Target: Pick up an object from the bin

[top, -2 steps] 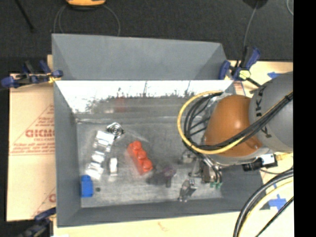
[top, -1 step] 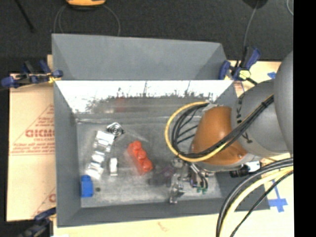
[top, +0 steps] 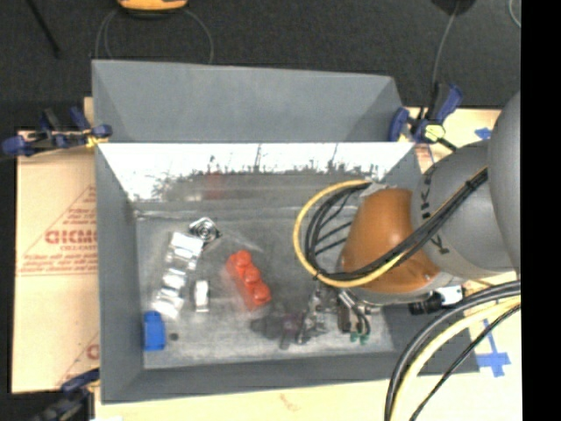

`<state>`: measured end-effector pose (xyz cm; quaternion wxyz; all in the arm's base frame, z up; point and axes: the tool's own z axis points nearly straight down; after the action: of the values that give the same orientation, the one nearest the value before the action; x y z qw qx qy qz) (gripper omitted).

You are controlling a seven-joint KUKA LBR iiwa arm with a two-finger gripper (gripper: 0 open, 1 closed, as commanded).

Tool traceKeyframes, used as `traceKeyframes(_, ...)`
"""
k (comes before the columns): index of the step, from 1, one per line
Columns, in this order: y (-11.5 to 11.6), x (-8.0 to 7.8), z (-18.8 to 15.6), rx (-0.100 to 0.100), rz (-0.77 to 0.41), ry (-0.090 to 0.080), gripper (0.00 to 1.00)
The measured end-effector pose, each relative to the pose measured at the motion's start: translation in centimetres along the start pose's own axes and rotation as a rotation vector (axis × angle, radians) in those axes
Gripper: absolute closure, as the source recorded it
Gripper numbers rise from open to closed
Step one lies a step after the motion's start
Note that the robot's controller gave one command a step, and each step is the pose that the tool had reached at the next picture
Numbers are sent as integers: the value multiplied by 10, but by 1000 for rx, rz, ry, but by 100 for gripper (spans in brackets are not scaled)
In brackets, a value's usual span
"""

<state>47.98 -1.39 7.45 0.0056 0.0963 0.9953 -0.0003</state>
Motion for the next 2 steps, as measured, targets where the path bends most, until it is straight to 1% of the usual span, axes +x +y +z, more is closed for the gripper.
traceKeyframes(1,-2,-12,-136,-2,-86,-1,100)
traceKeyframes(2,-3,-10,-132,0,-87,8,0)
